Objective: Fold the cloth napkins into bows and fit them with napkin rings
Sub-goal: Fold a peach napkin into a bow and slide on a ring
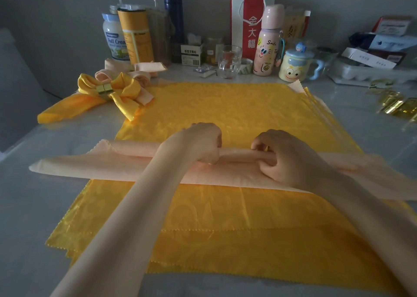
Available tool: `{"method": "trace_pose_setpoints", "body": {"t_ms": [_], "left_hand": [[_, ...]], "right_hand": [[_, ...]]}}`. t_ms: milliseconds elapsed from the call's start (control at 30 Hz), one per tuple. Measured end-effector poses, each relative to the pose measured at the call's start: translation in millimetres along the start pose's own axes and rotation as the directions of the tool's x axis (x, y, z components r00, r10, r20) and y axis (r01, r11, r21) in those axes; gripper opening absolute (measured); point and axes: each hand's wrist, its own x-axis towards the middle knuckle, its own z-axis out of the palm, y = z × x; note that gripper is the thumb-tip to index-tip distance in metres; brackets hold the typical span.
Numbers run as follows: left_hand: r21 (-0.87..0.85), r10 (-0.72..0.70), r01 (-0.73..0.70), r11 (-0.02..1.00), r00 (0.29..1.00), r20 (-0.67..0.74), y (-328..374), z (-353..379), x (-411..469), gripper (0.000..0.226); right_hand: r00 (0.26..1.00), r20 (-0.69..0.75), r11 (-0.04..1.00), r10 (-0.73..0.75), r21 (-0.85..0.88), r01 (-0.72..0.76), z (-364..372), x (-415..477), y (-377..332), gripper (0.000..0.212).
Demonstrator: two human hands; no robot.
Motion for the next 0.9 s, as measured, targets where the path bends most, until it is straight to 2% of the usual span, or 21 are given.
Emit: {"method": "trace_pose_setpoints", "body": {"t_ms": [167,367,633,733,800,900], "left_hand": [[0.100,0.009,0.006,0.995,0.988,-0.155,5.0,6.3,2.2,0.031],[0.147,0.073,-0.029,0.989,0.950,-0.304,6.7,14.9,4.6,0.034],[0.021,0.068,-0.066,0.998,0.990,-0.128,6.4,11.8,9.1,0.021],[0.031,0.057,-0.056,0.998,0.997,-0.055,5.0,11.0,11.5,0.021],[0.024,0.045,-0.044,0.999,0.998,-0.041,4.1,8.8,12.8,0.026],[-0.058,0.005,-0.010,0.998,0.996,-0.086,-0.3,8.7,14.6,0.024]], "right_hand": [[0.997,-0.078,0.999,0.017,-0.037,-0.019,7.4,3.0,3.9,0.021],[0.993,-0.114,0.993,-0.038,-0.116,0.025,12.2,10.2,7.8,0.017],[0.987,-0.102,0.983,-0.122,-0.152,0.106,8.2,9.4,4.1,0.027],[0.997,-0.014,0.985,-0.074,-0.160,0.071,2.6,4.4,-1.1,0.021],[0.998,0.064,0.998,-0.008,-0.067,0.012,-4.2,1.7,-1.2,0.017],[0.993,0.092,0.997,0.069,0.040,-0.073,-8.0,3.8,1.3,0.018]]}}
